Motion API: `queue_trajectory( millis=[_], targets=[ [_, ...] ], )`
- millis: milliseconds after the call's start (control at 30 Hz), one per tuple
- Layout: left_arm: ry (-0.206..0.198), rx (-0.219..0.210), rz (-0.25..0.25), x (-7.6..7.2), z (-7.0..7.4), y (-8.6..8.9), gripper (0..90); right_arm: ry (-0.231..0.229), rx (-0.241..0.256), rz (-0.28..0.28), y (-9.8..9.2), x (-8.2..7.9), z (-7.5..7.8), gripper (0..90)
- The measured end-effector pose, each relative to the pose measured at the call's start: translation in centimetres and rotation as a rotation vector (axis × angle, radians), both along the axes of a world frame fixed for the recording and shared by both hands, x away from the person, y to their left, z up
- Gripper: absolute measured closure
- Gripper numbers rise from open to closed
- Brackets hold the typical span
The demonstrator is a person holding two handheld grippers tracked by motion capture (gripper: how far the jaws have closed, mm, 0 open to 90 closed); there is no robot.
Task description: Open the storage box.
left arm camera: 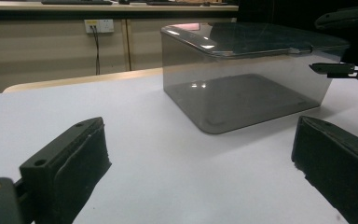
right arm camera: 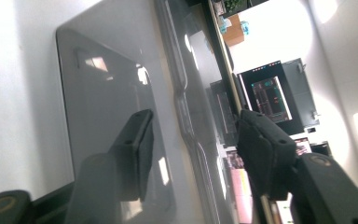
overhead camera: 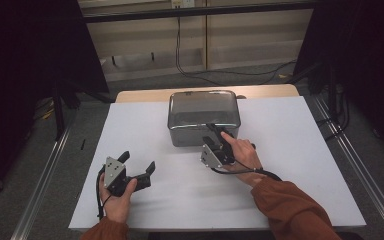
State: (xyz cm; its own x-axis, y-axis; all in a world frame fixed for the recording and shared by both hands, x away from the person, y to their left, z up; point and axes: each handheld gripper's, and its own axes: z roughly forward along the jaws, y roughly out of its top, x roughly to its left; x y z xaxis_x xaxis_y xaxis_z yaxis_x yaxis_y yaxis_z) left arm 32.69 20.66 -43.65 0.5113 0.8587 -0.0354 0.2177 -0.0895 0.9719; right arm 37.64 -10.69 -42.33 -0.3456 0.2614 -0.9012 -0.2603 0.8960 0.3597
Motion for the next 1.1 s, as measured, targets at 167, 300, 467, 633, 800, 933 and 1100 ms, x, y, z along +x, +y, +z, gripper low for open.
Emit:
queue_trajectory(
  millis=[167,300,467,633,800,933,1100],
  targets=[
    [0.0,-0.001,0.0,0.02,-0.02,-0.01,3.4,-0.042,-0.059,-0.001,0.33,0.03,-0.39,51.0],
    [0.0,-0.001,0.0,0.03,-0.01,-0.01,3.4,-0.064,-0.102,-0.01,0.59,0.06,-0.59,55.2],
    [-0.001,0.0,0.001,0.03,0.0,0.01,3.4,-0.074,-0.137,-0.013,0.89,0.24,-0.61,61.3],
    [0.003,0.0,-0.002,0.05,-0.02,-0.02,3.4,-0.069,-0.137,-0.028,0.85,0.43,-0.76,67.4],
    [0.005,0.005,-0.004,0.04,-0.03,-0.01,3.4,-0.079,-0.147,-0.024,0.96,0.34,-0.78,76.7],
    [0.003,0.013,0.004,0.08,-0.03,0.08,3.2,-0.086,-0.153,-0.017,0.98,0.34,-0.7,78.4],
    [0.026,0.012,-0.01,0.27,-0.11,0.14,3.2,-0.09,-0.159,-0.013,0.95,0.34,-0.67,79.0]
  ],
)
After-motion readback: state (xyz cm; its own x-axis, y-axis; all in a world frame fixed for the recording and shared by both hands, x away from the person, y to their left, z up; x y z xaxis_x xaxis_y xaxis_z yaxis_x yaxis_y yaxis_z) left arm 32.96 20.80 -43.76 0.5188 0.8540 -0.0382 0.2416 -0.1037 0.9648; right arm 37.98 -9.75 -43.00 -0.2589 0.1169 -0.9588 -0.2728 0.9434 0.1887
